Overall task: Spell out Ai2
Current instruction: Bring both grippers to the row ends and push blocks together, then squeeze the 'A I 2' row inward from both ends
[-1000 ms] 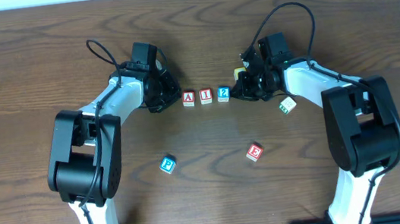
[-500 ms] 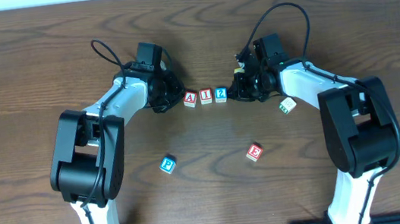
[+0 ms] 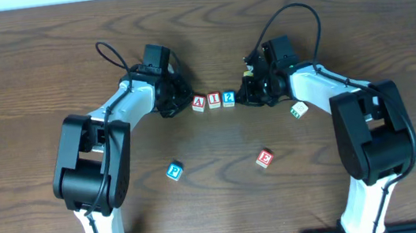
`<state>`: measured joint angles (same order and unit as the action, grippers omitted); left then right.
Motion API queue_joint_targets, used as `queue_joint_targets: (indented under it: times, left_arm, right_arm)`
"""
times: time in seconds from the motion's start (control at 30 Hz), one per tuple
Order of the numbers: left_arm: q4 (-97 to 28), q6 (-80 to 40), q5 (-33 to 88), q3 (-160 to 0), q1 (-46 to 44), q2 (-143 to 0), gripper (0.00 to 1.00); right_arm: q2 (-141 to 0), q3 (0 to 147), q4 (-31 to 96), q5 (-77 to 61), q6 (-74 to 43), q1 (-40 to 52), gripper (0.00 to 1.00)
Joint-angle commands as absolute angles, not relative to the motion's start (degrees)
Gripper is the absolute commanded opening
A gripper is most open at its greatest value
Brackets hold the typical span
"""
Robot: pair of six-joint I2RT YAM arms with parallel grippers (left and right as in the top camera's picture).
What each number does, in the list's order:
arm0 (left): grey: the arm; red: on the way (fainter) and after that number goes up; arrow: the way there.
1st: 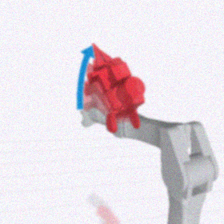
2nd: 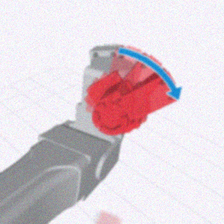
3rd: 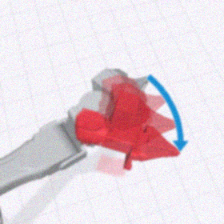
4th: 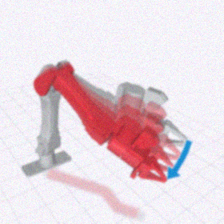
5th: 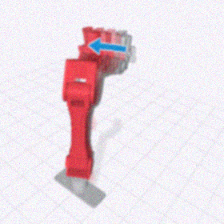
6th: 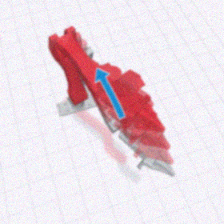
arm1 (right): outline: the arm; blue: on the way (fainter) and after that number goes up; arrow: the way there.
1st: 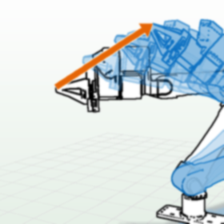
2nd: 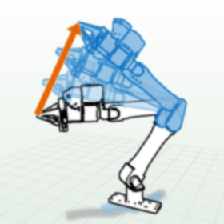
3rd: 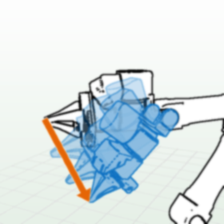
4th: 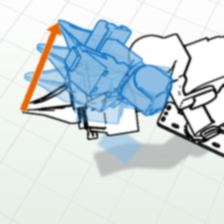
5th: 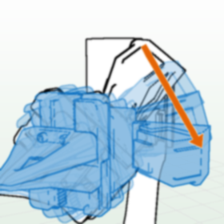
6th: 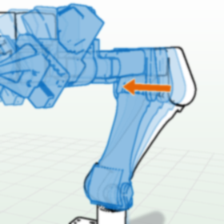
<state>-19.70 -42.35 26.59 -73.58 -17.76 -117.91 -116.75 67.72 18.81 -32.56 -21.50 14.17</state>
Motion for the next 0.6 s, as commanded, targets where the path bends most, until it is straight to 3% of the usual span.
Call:
queue_joint_targets:
  times: [0.0,0.57]
  left_arm:
    - [-20.1,-43.9,26.4,-73.6,-18.2,-118.7,0.06]
    - [-20.3,-45.9,25.9,-73.6,-18.8,-118.7,0.05]
  right_arm:
    - [-117.3,67.8,18.8,-32.8,-21.9,15.5,0.01]
    - [-117.3,67.8,19.1,-33.2,-22.3,17.3,0.01]
